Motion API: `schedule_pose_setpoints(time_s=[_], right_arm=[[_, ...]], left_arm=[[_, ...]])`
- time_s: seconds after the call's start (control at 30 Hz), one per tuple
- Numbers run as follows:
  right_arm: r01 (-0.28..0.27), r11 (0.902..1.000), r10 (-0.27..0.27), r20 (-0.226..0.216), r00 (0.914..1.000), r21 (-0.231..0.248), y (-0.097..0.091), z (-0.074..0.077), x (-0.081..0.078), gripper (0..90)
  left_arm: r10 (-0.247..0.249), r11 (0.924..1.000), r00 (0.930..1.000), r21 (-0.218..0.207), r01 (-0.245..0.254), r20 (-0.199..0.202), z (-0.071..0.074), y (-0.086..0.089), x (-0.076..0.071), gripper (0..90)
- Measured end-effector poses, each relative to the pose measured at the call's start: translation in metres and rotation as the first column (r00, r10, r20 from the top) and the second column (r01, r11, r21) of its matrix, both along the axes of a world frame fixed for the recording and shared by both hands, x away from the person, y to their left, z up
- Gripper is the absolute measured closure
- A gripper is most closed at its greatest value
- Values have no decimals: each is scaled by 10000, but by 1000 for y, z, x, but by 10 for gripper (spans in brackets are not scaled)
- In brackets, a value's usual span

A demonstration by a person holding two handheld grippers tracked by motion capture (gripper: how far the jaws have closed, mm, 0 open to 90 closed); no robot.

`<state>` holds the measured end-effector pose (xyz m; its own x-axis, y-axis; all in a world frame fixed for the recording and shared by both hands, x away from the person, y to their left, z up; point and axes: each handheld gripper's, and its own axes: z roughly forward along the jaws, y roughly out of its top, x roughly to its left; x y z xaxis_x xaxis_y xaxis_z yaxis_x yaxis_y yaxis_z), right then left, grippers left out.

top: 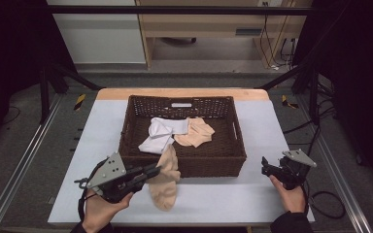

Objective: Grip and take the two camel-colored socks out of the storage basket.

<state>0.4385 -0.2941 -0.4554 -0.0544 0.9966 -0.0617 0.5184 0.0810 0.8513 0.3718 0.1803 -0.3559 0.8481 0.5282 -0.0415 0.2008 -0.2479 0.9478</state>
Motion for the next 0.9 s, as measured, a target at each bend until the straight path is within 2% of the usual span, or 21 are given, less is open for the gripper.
schedule_pose_setpoints(time_s=[0.17, 0.3, 0.4, 0.5, 0.57, 0.67, 0.73, 0.9], right_arm=[[11, 10000, -11, -4, 10000, -9, 0, 0, 0, 42], [-8, 10000, 8, -46, 10000, -6, 1, -1, 0, 42], [-41, 10000, 41, -61, 10000, -38, 1, -1, 0, 43], [-35, 10000, 35, -91, 10000, -30, 2, -1, 0, 43], [-70, 9999, 69, -108, 9999, -80, 2, -2, 0, 43], [-96, 9999, 95, -172, 9998, -85, 3, -2, 1, 43], [-136, 9998, 134, -172, 9998, -174, 3, -3, 1, 43], [-151, 9998, 148, -181, 9997, -144, 3, -3, 0, 43]], left_arm=[[-166, 9994, 9990, 288, 178, -417, -21, -1, -2, 861], [-234, 9978, 9949, 590, 293, -980, -43, -3, 0, 860], [-216, 9947, 9907, 967, 348, -1346, -56, -6, 2, 860], [-43, 9895, 9864, 1417, 279, -1640, -72, -8, 8, 857], [238, 9861, 9819, 1659, 78, -1877, -82, -9, 13, 853], [576, 9795, 9779, 2008, -165, -2009, -94, -9, 19, 838], [812, 9760, 9786, 2139, -396, -1889, -97, -7, 21, 791], [1400, 9806, 9780, 1584, -1153, -1546, -97, 2, 22, 492]])
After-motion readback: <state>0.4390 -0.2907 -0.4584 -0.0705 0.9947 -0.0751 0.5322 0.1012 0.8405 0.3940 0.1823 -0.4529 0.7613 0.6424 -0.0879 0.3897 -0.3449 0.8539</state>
